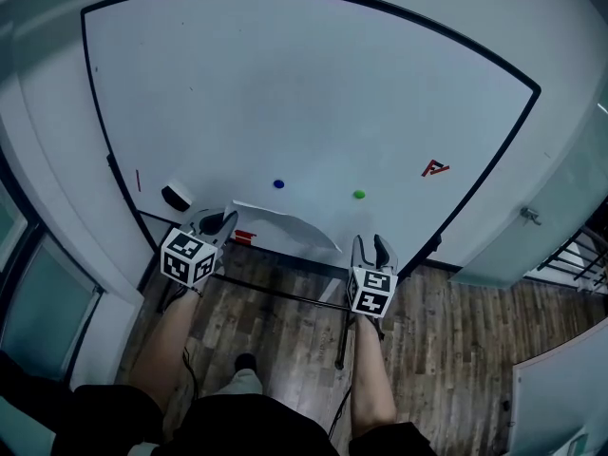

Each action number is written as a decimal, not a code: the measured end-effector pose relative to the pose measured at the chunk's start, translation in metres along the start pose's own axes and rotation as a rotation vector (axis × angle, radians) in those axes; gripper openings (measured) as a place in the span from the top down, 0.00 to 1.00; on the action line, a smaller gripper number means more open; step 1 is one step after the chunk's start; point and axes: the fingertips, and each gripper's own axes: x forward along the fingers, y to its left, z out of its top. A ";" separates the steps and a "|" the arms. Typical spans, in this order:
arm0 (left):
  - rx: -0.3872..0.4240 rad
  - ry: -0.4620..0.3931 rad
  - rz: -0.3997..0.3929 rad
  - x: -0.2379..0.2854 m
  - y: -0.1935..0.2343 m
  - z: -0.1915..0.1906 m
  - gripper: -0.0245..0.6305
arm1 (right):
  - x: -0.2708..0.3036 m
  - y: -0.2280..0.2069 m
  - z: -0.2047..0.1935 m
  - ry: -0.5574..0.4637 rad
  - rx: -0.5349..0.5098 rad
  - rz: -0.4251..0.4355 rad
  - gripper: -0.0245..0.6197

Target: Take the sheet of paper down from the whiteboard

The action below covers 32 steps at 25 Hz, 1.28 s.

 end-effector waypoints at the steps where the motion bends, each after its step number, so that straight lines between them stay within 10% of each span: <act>1: 0.004 0.005 -0.002 -0.002 -0.003 -0.001 0.93 | -0.003 0.000 -0.001 -0.005 0.001 0.001 0.69; 32: -0.049 -0.001 -0.043 -0.026 -0.081 -0.018 0.93 | -0.092 0.034 -0.025 0.018 0.047 0.080 0.91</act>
